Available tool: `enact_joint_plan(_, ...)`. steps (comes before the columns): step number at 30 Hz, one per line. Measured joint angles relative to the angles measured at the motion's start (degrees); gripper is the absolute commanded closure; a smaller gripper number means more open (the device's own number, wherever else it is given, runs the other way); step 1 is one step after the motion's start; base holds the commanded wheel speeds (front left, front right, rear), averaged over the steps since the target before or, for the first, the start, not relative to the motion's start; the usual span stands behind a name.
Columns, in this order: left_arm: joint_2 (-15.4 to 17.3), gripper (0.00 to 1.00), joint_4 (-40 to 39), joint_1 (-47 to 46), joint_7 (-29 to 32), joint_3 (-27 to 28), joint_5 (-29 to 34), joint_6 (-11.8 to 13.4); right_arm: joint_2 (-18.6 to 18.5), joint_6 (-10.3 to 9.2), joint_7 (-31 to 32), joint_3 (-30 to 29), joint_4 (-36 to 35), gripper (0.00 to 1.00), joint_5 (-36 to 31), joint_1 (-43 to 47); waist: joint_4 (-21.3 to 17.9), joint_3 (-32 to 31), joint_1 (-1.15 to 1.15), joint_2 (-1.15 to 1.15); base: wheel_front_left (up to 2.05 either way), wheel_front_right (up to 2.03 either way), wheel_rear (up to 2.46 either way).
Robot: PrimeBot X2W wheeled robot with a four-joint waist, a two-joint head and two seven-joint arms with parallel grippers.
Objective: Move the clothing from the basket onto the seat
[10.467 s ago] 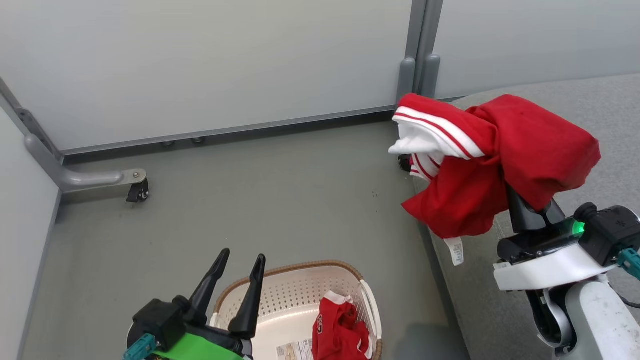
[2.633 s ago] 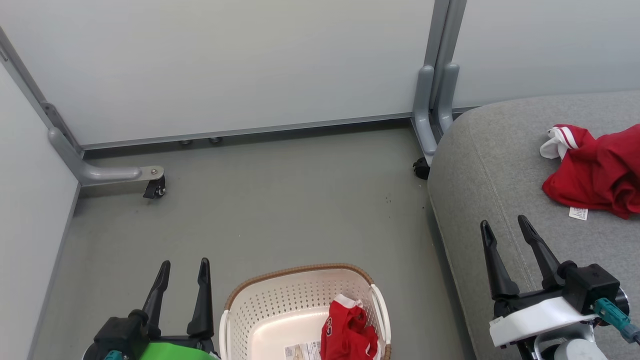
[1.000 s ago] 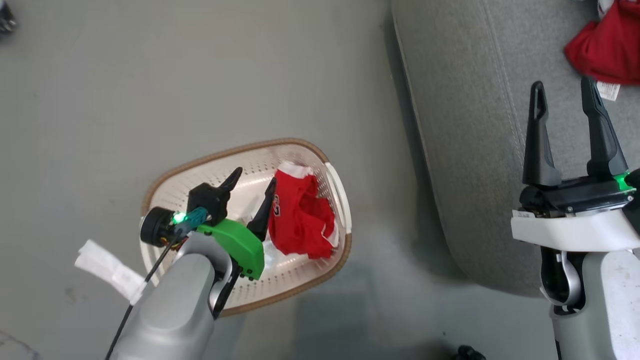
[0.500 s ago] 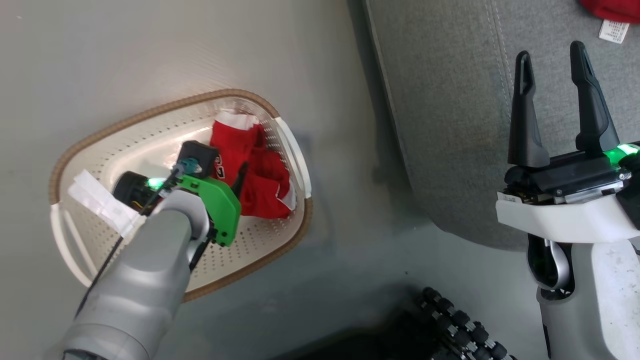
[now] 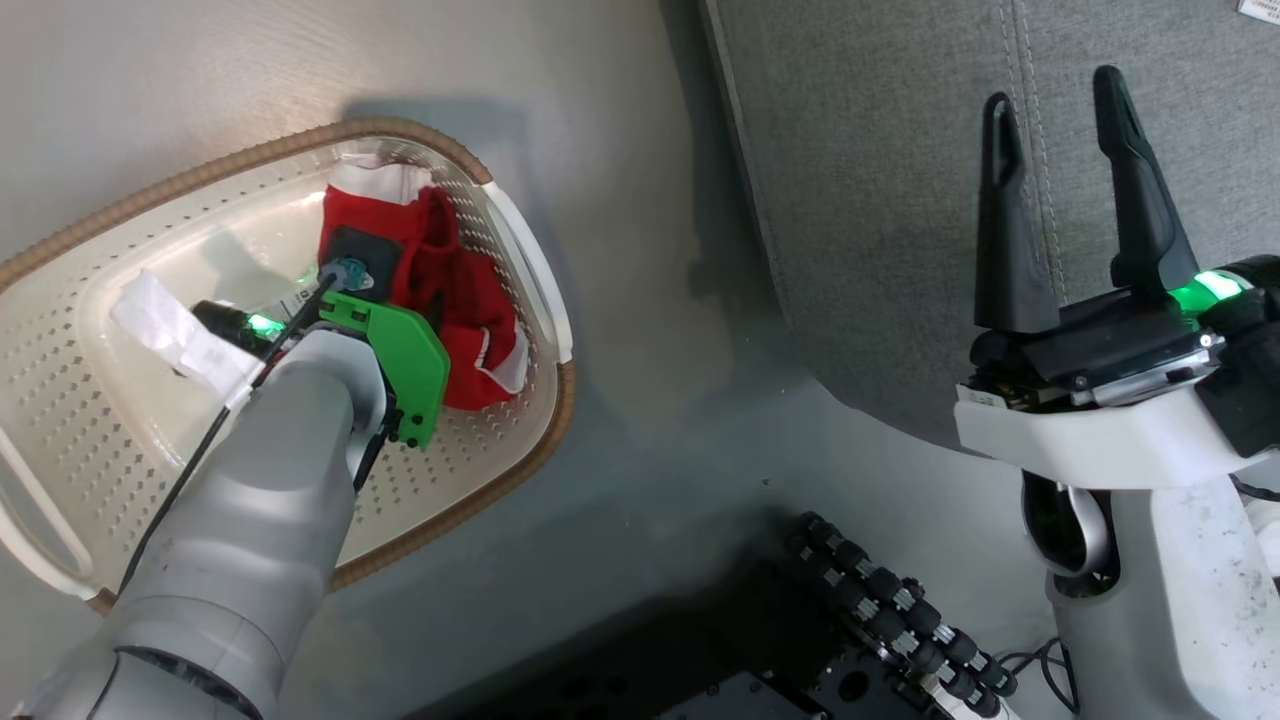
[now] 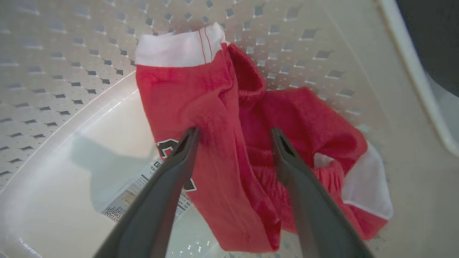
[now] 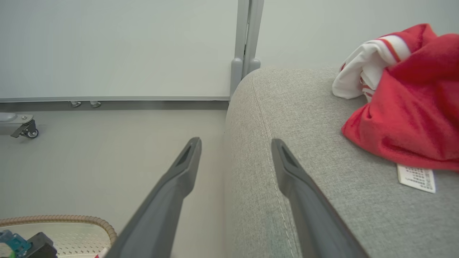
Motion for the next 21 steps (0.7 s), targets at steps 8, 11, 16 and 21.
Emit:
enact_joint_plan(8, 1.5, 0.0, 0.9, -1.6, 6.0, -1.3, 1.2, 5.0, 0.0, 0.0, 0.0, 2.3, -0.2, 0.0, 0.7, -0.2, -1.0, 2.0, 0.0, 0.0, 0.0, 0.0, 0.0)
enact_joint_plan(11, 1.6, 0.0, 0.9, -2.0, 7.6, -1.4, 1.1, 5.3, 0.0, 0.0, 0.0, 2.6, -0.2, 0.0, 1.2, -0.1, -1.3, 2.4, 0.0, 0.0, 0.0, 0.0, 0.0)
enact_joint_plan(16, 1.9, 0.0, 1.0, -2.4, 11.2, -2.0, 1.0, 4.8, 0.0, 0.0, 0.0, 3.2, -0.5, 0.0, 1.6, 0.3, -1.5, 3.1, 0.0, 0.0, 0.0, 0.0, 0.0)
enact_joint_plan(21, 2.4, 0.0, 1.1, -3.9, 13.6, -2.4, 0.9, 4.7, 0.0, 0.0, 0.0, 3.5, -1.4, 0.0, 1.9, 1.3, -1.5, 4.1, 0.0, 0.0, 0.0, 0.0, 0.0)
